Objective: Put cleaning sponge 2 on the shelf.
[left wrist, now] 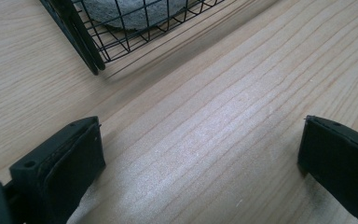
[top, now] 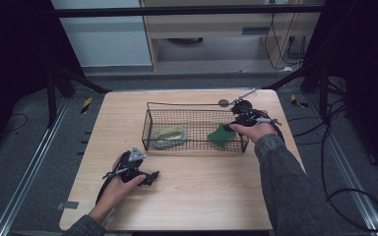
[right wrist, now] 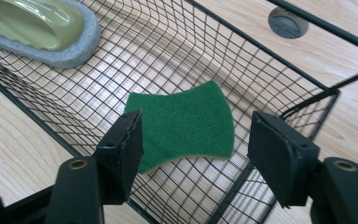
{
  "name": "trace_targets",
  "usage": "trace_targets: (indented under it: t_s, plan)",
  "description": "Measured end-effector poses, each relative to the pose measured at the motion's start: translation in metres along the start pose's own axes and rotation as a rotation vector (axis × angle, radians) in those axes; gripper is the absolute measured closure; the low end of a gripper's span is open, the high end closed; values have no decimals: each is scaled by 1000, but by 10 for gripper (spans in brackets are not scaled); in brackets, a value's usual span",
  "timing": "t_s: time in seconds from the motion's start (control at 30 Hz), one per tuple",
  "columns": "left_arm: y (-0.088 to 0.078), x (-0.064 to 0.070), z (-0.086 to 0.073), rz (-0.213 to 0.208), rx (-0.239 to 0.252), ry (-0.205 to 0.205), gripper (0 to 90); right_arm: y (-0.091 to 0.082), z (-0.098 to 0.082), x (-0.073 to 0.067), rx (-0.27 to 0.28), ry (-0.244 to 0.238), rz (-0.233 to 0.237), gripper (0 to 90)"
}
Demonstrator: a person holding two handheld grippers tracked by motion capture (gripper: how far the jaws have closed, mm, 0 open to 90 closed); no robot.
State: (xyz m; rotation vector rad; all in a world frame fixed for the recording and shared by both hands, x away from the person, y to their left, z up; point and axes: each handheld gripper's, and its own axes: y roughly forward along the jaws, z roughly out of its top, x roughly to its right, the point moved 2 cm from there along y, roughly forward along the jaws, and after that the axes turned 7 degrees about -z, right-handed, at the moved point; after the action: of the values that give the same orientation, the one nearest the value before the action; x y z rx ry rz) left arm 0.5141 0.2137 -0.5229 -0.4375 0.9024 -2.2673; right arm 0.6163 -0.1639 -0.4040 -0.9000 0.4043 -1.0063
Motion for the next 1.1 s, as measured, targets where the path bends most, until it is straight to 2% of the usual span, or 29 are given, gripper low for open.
trace_targets:
  t_s: [0.07, 0.37, 0.47, 0.63, 0.73, 0.97, 1.1]
  plan:
    - [0, 0, 0, 0, -1, 1, 0, -3, -2, 2, 10, 2, -4, 328]
    - [0, 1, 0, 5, 2, -4, 0, -22, -15, 7, 54, 42, -26, 108]
    - [-1, 0, -1, 4, 0, -2, 0, -28, -23, 9, 84, 44, -51, 64]
    - [-1, 1, -1, 4, 0, -4, 0, -36, -32, 11, 126, 38, -95, 58]
    - [-1, 1, -1, 3, 0, -4, 0, -41, -38, 11, 160, 26, -97, 56]
    - [-1, 0, -1, 2, 0, -2, 0, -48, -52, 11, 179, 5, -137, 64]
    - [-1, 0, -1, 1, 0, -1, 0, -52, -60, 11, 183, 26, -149, 67]
